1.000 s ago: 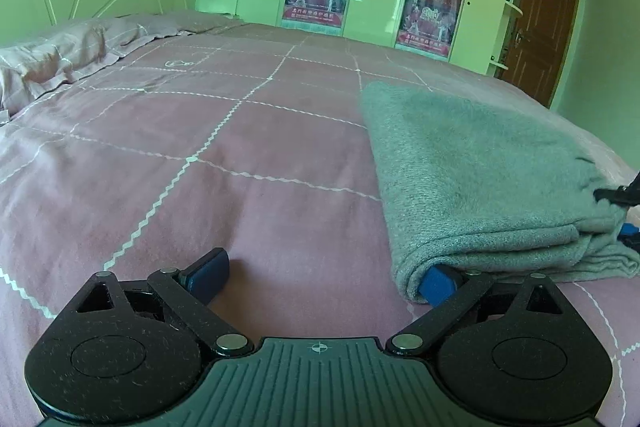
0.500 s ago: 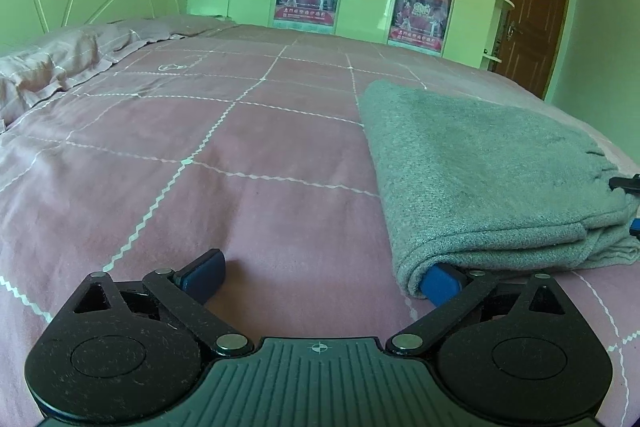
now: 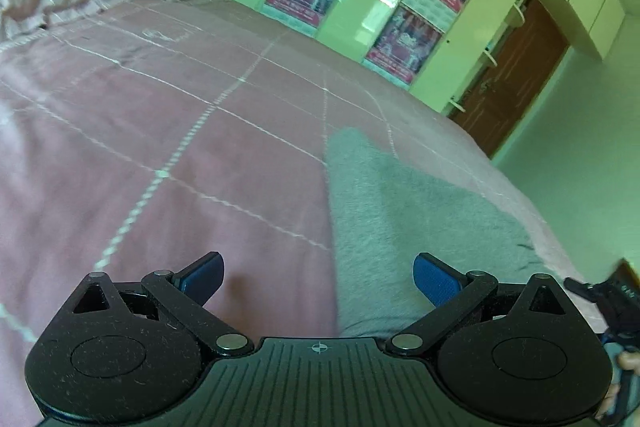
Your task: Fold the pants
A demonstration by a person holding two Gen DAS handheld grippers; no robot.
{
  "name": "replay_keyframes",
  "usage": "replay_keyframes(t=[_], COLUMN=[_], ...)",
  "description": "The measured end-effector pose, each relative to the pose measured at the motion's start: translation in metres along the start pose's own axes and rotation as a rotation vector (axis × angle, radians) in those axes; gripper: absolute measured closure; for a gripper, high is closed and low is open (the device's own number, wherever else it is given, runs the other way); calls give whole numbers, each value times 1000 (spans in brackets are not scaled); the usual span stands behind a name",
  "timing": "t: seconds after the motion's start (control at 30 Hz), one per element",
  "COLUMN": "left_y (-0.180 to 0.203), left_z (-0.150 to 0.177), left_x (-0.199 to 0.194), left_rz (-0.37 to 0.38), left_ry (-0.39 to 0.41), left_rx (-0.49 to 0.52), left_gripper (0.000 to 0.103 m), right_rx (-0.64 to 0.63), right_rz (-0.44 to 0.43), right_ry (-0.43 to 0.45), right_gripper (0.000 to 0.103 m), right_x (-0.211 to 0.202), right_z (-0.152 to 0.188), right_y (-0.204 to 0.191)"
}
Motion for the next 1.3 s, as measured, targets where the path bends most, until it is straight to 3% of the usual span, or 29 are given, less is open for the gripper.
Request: replay_keyframes(t=[0.07, 0.2, 0.37, 0.6, 0.73, 0.83, 0.9, 1.0, 1.03, 1.07, 1.13, 1.3], left_y=[6, 6, 9, 16, 20, 20, 22, 25, 27, 25, 20, 36], left_z=[-7, -9, -11, -15, -23, -28, -29, -25, -25, -23, -23, -57], left_x=[26, 76, 103, 126, 144, 158, 172, 184, 184, 181, 175, 172], left_rz=[59, 121, 141, 138, 194, 228, 250, 274, 282, 297, 334, 398], left_ry=[-60, -191, -224, -245, -315, -365, -395, -409, -404, -389, -360, -278], left_rx=[-40, -110, -121, -95, -66, -66, -107, -132, -118, -130, -183, -160], left_gripper=[3, 3, 3, 3, 5, 15, 38, 51, 55, 60, 74, 78], right_rx=[-5, -37, -68, -54, 18, -1, -17, -57, -85, -111, -145, -230], right_rz=[-16, -47, -26, -90, -130, -137, -133, -108, -96, -92, -110, -191], right_ry=[-43, -106, -157, -254, -286, -328, -339, -341, -354, -366, -369, -341], right_gripper=[27, 27, 26, 25, 31, 29, 28, 29, 37, 54, 60, 62], right_x=[10, 23, 36, 56, 62, 68, 73, 76, 75, 74, 68, 68], right_z=[0, -3, -7, -9, -18, -19, -19, -17, -15, -14, -17, -41], right_y=[-1, -8, -7, -10, -3, -6, -12, -21, -26, -30, -40, -81])
Point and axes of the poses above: each gripper's, at about its wrist camera, not at the fingertips, and x roughly the way its jaws point, y to its right, z to its underside, the point moved 6 cm from there along x, roughly the way its jaws point, and after that the axes turned 5 degrees about z, right-handed, at the moved point
